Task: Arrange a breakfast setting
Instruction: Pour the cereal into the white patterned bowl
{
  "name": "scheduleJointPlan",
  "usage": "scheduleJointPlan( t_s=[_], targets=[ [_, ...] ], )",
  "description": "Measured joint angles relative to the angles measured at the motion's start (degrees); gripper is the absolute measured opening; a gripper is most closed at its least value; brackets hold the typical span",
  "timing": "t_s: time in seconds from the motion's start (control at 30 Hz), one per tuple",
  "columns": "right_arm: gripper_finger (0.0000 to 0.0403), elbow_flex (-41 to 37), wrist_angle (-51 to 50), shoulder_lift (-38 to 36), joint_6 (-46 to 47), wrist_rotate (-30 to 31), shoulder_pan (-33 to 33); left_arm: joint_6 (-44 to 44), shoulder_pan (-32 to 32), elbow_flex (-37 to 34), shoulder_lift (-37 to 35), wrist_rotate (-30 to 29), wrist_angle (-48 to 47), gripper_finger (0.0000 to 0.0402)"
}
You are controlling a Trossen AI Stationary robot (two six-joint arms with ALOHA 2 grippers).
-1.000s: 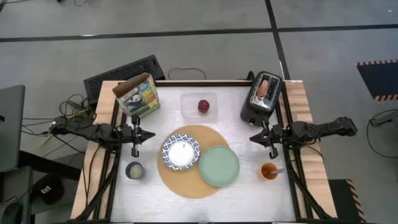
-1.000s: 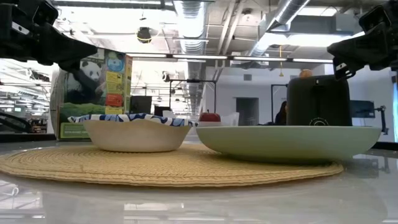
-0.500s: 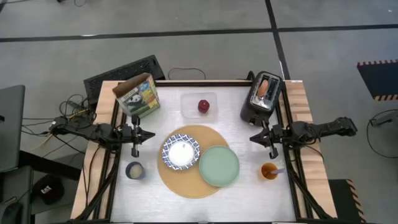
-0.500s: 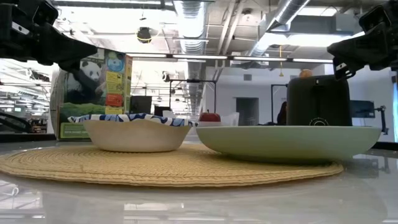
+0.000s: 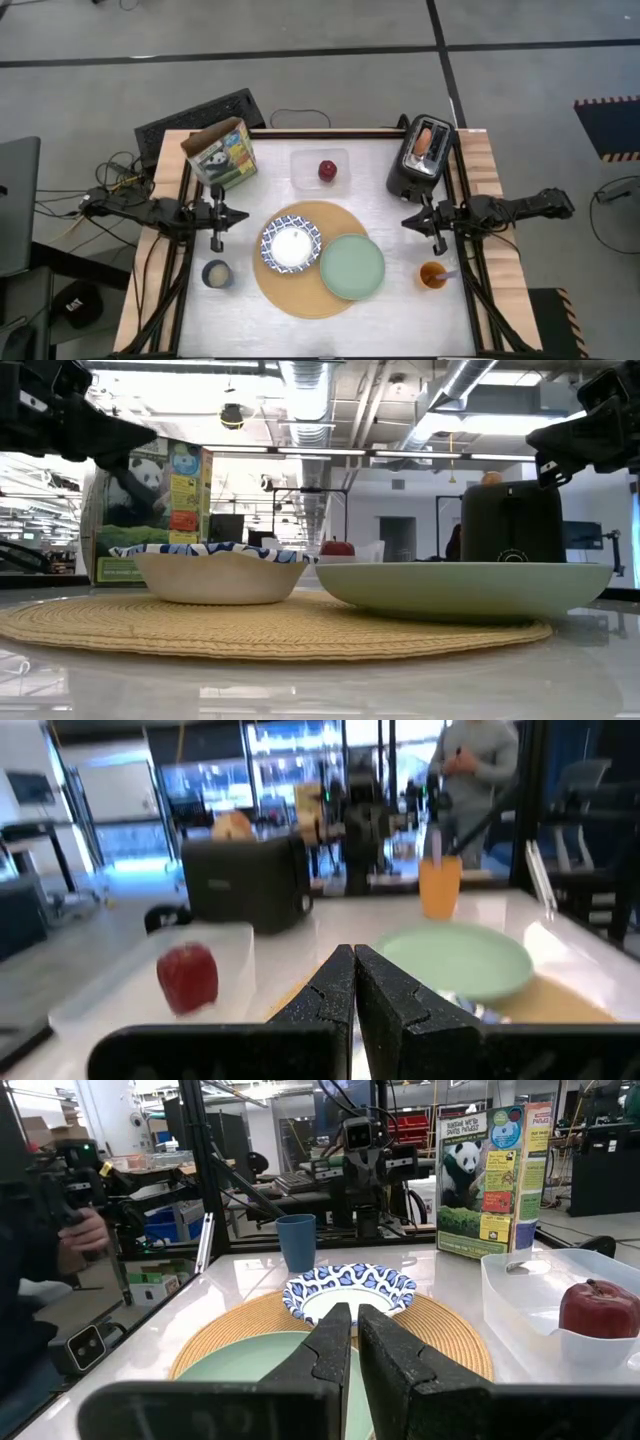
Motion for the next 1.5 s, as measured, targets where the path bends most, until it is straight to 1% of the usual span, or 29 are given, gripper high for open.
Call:
scheduleJointPlan(
  t_s=[0.3,0.4,0.5,0.6,0.7,0.77,0.87,0.93,1.0,1.07,1.17,1.23,1.37,1.43,1.5],
  targets=[
    [0.0050,0.0,0.0,0.0,0.0,0.0,0.0,-3.7,0.0,0.5,0.0,0.4,9.4,0.0000],
    [0.0050,0.0,0.0,0.0,0.0,0.0,0.0,-3.4,0.0,3.1,0.0,0.2,9.4,0.0000],
    [0.0050,0.0,0.0,0.0,0.0,0.0,0.0,-0.4,0.0,7.0,0.9,-0.9,9.5,0.0000],
    [0.0050,0.0,0.0,0.0,0.0,0.0,0.0,1.9,0.0,12.4,2.7,-5.5,6.4,0.0000],
    [0.0050,0.0,0.0,0.0,-0.1,0.0,0.0,3.3,0.0,18.8,5.3,-11.2,-0.6,0.0000],
    [0.0050,0.0,0.0,0.0,-2.0,0.0,0.0,4.5,0.0,23.1,7.3,-14.7,-5.1,0.0000],
    [0.0050,0.0,0.0,0.0,-4.0,0.0,0.0,5.3,0.0,28.8,10.5,-22.2,-9.9,0.0003],
    [0.0050,0.0,0.0,0.0,-4.1,0.1,0.0,4.9,0.0,32.2,12.7,-27.7,-13.8,0.0013],
    [0.0050,0.0,0.3,0.0,-4.4,1.0,0.0,4.0,0.0,35.7,14.9,-33.1,-19.7,0.0032],
    [0.0050,0.0,0.5,0.0,-4.5,1.7,0.0,1.6,0.1,39.0,17.0,-37.5,-25.9,0.0061],
    [0.0050,0.0,0.8,0.0,-4.6,1.8,0.0,-4.1,0.2,44.4,20.1,-40.4,-34.1,0.0119],
    [0.0050,0.0,0.8,0.0,-4.6,1.8,0.0,-8.5,0.4,48.2,22.1,-41.4,-40.0,0.0164],
    [0.0050,0.0,0.8,0.0,-4.7,1.8,0.0,-17.0,2.8,55.7,26.9,-41.3,-52.4,0.0247],
    [0.0050,0.0,0.8,0.0,-4.6,1.8,0.0,-21.0,4.5,58.7,29.0,-40.6,-57.6,0.0278],
    [0.0050,0.0,0.8,0.0,-4.6,1.8,0.0,-23.8,6.3,60.5,30.7,-38.9,-61.4,0.0295]
  ],
)
